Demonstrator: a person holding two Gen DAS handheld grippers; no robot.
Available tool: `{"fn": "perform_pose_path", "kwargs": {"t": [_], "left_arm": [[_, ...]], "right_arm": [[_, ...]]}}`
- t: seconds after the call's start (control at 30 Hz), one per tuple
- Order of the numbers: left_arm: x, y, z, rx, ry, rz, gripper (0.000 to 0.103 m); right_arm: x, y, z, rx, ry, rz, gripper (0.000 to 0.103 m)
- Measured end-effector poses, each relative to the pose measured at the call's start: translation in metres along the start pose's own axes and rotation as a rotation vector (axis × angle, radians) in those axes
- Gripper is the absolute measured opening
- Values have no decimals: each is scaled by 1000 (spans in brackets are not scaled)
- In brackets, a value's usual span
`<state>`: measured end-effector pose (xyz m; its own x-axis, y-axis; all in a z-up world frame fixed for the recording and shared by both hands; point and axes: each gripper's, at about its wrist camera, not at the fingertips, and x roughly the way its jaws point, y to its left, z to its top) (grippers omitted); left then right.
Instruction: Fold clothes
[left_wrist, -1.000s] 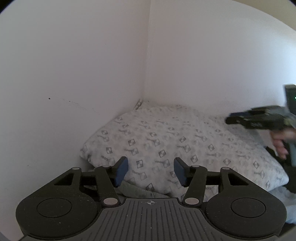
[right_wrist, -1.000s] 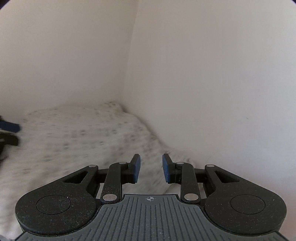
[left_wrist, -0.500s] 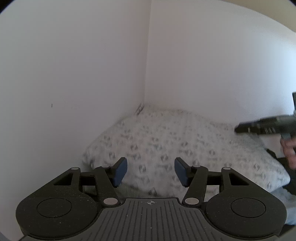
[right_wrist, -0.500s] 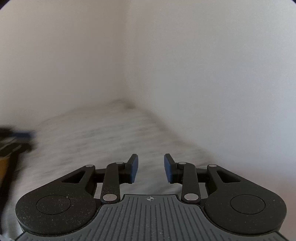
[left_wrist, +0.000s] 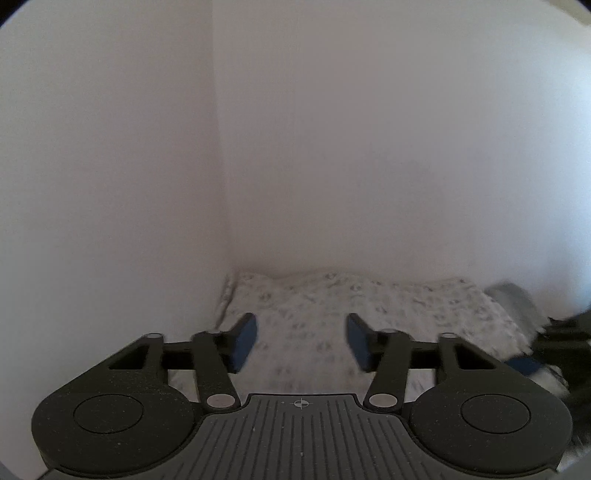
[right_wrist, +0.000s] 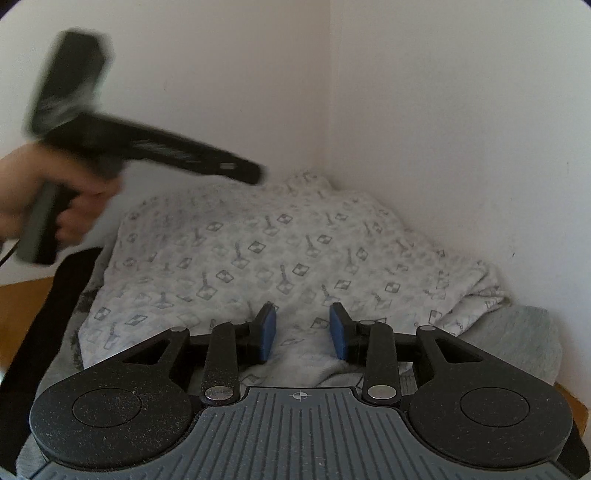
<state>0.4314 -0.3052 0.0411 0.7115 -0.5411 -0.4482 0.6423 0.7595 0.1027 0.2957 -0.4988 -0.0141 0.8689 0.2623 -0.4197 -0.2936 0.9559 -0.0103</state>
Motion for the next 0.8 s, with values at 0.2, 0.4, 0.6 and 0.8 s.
{"fn": "perform_pose_path", "kwargs": {"t": [0.2,0.4,0.6,0.8], "left_arm": [[48,10,2,24,105,38,35],[63,18,-19,9,117,76,35],[61,21,-26,-9,92,78,36],[28,11,-30,-2,70,140,64]], "right_arm": [[-12,-5,3,-28,34,37,34],[-20,-23,18,-45,57,88,34],[5,-74,24,85,47,-52,33],[-30,-65,27,131,30,-113,37]]}}
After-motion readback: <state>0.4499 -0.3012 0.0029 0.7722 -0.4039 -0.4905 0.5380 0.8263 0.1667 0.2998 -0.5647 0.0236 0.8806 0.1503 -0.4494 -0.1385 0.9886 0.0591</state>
